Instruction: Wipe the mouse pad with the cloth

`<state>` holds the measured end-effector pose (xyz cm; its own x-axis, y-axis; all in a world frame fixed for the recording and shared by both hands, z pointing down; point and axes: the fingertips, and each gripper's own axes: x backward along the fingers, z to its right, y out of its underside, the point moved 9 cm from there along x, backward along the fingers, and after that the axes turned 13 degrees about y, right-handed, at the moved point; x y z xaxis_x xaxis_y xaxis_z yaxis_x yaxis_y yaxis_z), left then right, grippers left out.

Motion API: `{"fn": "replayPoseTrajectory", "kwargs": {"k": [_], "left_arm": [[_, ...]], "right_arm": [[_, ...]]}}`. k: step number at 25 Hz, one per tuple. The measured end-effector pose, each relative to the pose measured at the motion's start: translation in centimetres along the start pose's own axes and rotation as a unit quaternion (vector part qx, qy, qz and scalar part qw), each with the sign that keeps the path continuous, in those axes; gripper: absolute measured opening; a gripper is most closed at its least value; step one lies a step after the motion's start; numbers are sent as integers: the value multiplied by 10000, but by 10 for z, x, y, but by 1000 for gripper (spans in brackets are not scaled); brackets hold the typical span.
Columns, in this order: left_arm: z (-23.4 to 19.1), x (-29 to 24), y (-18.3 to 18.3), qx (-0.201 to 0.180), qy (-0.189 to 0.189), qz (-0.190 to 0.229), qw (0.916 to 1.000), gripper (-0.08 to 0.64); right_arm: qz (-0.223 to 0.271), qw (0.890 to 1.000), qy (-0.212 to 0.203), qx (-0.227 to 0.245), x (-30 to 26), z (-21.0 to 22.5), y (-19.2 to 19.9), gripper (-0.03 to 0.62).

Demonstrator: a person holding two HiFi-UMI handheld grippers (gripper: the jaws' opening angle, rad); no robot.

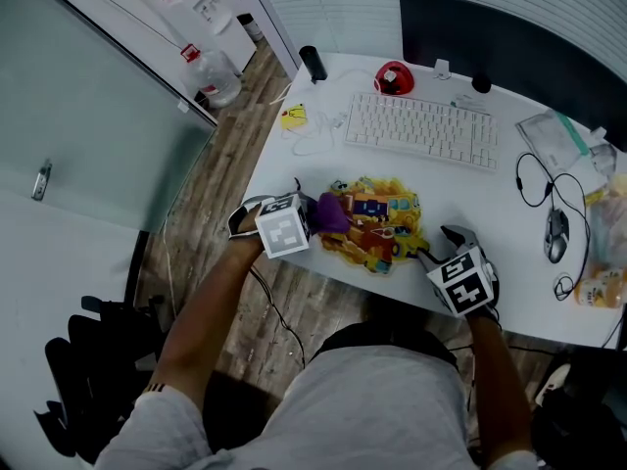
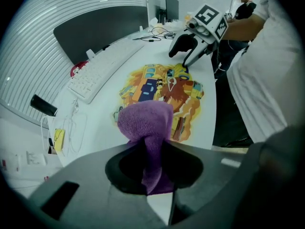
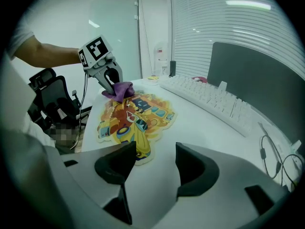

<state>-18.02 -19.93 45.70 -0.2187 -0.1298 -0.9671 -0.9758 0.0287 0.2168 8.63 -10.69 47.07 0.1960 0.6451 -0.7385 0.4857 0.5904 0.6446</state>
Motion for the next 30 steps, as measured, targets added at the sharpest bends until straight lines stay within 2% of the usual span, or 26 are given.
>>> {"fn": "replayPoseTrajectory", "kwargs": {"k": [6,9,15,22,30], "left_arm": [[5,-3,8,-62,-197,-22,9998,84],[18,9,-9,-170,-254,116,9995,84],[38,13,-48,-538,-283,369,9975,84],[72,-10,-105,-1026,110,530,9933,84],[91,-41,-141,-1285,565,344,9895,84]], "right_arm": [[16,10000,-10,29,1,1,-1,222],[113,9998,13,-131,6,8,-1,222],[175,9996,190,-151,11,26,1,221],[308,9986,273,-318,15,39,-2,221],[250,9992,175,-272,6,34,-5,222]]}}
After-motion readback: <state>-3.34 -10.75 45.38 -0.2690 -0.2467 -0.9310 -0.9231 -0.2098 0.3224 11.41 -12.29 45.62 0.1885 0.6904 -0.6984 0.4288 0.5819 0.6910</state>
